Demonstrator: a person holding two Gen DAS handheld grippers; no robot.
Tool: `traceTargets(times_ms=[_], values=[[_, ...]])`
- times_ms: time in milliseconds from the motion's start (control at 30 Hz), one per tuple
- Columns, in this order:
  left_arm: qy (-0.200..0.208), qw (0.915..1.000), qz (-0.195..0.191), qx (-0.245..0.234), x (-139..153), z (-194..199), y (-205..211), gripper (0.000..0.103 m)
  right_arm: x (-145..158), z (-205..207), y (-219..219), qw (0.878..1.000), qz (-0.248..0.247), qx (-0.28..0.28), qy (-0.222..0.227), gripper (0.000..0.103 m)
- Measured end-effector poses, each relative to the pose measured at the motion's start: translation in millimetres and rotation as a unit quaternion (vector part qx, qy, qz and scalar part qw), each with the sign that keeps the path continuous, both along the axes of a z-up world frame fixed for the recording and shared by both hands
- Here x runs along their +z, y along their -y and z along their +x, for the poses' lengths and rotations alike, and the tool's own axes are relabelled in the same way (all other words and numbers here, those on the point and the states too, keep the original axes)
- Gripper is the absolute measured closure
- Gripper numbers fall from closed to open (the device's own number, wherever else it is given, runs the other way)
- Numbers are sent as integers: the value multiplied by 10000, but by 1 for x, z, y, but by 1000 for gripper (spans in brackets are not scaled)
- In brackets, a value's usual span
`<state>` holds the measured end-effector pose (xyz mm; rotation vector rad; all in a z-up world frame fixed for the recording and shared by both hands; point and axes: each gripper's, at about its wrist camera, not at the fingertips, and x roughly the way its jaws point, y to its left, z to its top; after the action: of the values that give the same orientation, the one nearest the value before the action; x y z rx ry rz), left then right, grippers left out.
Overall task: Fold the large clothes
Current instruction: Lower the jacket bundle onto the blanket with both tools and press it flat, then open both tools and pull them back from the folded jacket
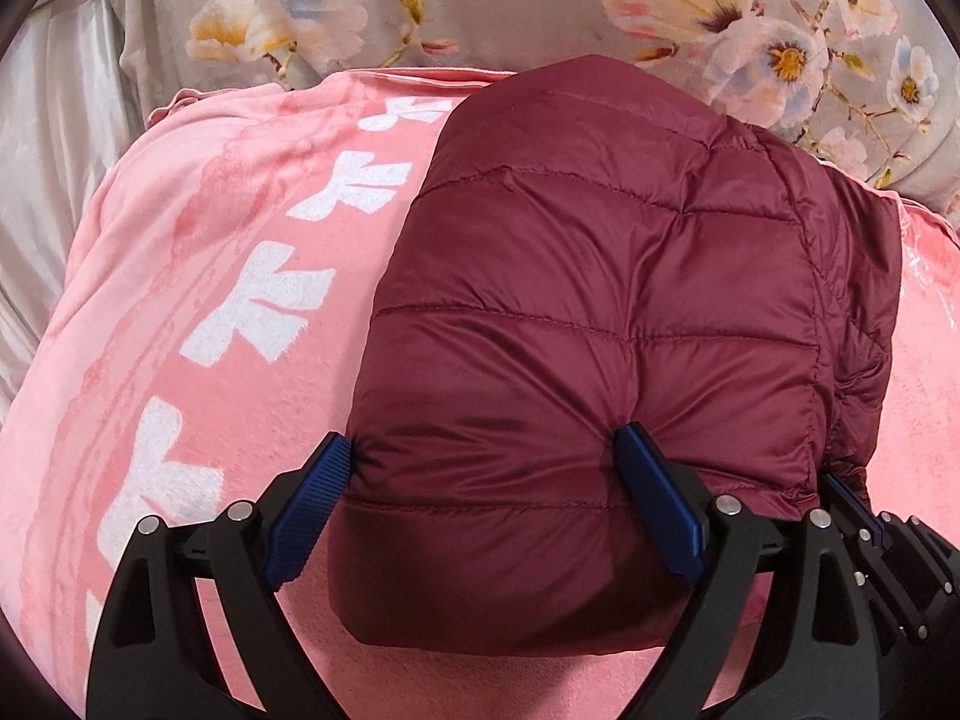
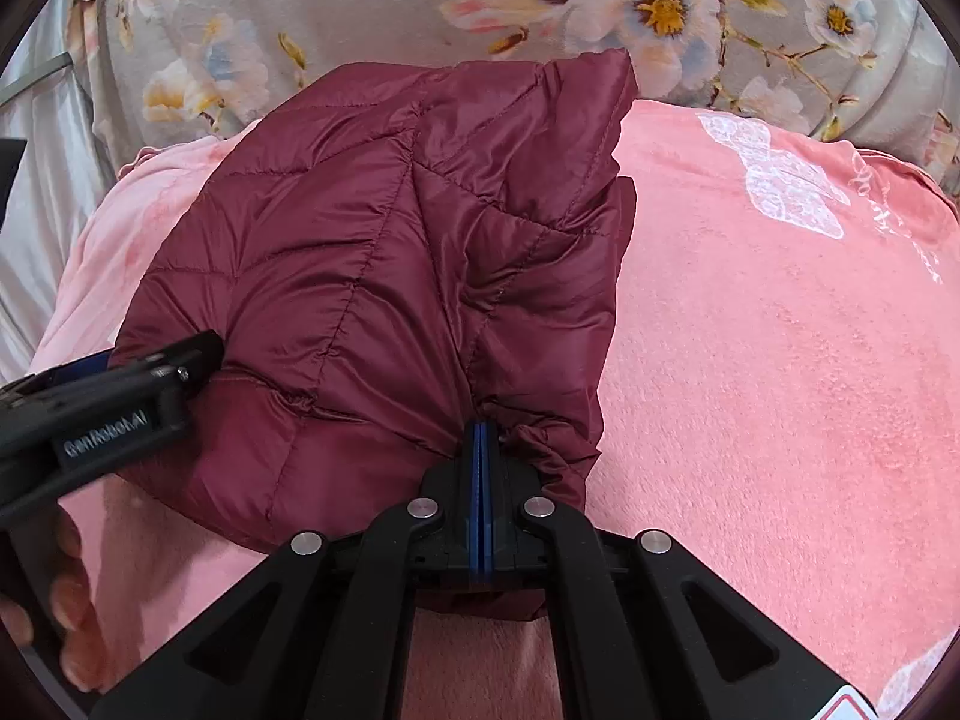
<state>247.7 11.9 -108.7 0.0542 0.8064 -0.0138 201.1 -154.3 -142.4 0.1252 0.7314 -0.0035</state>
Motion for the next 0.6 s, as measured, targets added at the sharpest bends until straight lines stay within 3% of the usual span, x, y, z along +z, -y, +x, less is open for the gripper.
traceTargets(times_ms=[167,200,300,333,433,600], values=[[324,9994,-74,49,-5,-4,-2,11,11,-14,4,9998,97,-29,184,99],[387,9992,-118,63,-5,-7,-4,11,15,-21,4,9996,130,-39,261,93],[519,9982,-256,129,3,-24,-9,11,24,-55,6,9980,160,-105,606,60],[594,9978,-253,157,6,-33,-9,11,26,-64,6,9974,153,-126,694,56],[807,9965,-129,162,9,-62,-7,9,25,-94,6,9965,49,-164,824,53],[838,9963,95,153,-4,-105,1,8,14,-129,10,9978,2,-203,633,52]])
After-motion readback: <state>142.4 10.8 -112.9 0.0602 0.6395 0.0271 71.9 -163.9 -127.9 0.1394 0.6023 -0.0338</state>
